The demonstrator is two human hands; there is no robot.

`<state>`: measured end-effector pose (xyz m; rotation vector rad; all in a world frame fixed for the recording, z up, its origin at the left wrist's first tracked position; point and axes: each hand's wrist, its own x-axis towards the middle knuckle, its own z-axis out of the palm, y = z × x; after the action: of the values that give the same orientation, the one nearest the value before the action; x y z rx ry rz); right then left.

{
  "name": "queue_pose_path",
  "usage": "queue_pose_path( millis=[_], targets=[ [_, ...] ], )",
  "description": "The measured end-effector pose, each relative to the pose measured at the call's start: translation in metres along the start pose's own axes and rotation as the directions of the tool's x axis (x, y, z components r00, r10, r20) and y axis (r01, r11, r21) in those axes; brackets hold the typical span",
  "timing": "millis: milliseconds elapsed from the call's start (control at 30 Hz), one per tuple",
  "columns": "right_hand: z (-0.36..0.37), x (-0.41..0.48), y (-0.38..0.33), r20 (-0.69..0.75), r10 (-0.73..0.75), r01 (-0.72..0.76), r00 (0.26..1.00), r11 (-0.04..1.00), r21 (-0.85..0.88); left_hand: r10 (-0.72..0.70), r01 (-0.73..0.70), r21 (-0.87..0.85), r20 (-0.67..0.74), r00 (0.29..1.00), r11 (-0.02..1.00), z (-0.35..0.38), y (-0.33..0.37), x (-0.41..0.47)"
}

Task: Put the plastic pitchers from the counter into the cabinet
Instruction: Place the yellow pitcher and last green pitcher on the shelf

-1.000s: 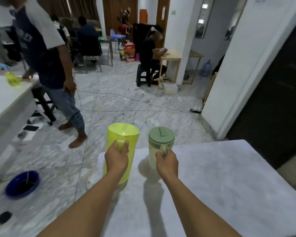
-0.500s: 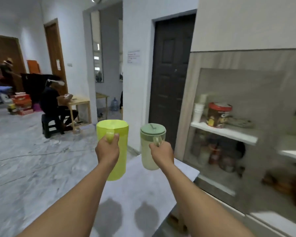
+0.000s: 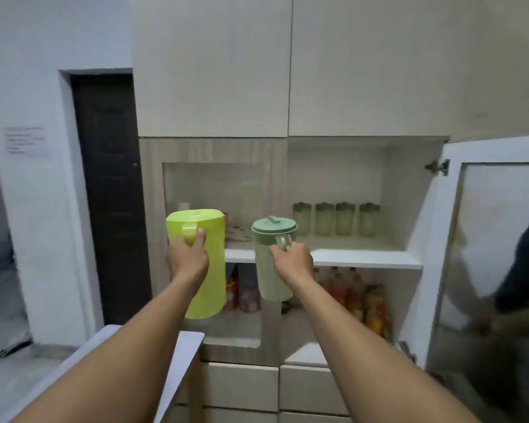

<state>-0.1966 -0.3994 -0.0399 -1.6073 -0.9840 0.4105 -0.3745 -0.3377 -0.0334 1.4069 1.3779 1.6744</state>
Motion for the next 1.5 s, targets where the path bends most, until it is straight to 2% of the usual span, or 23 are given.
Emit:
queue_pose_path(
  millis=[267,600,833,1200,1500],
  targets=[
    [-0.139,0.069,0.042,-0.167,0.028,-0.036,0.986,0.998,-0.042,0.079,-0.068,-0.067,0.171,0.982,0.995,0.145,0.062,-0.051],
    [-0.22,0.136,0.078,-0.234,0.046,-0.058,0.971,0.997,-0.042,0.107,-0.068,-0.154,0.258,0.96,0.986,0.268,0.088,-0.074],
    [-0.227,0.195,0.104,-0.25,0.073,-0.081,0.965,0.997,-0.02,0.113,-0.065,-0.167,0.298,0.948,0.984,0.337,0.078,-0.052],
    [-0.2,0.321,0.131,-0.293,0.088,-0.099,0.952,0.995,-0.023,0.123,-0.05,-0.204,0.363,0.923,0.978,0.454,0.032,0.032],
    [-0.186,0.416,0.164,-0.316,0.151,-0.161,0.937,0.987,-0.005,0.117,-0.036,-0.228,0.352,0.929,0.973,0.547,-0.003,0.087]
  ],
)
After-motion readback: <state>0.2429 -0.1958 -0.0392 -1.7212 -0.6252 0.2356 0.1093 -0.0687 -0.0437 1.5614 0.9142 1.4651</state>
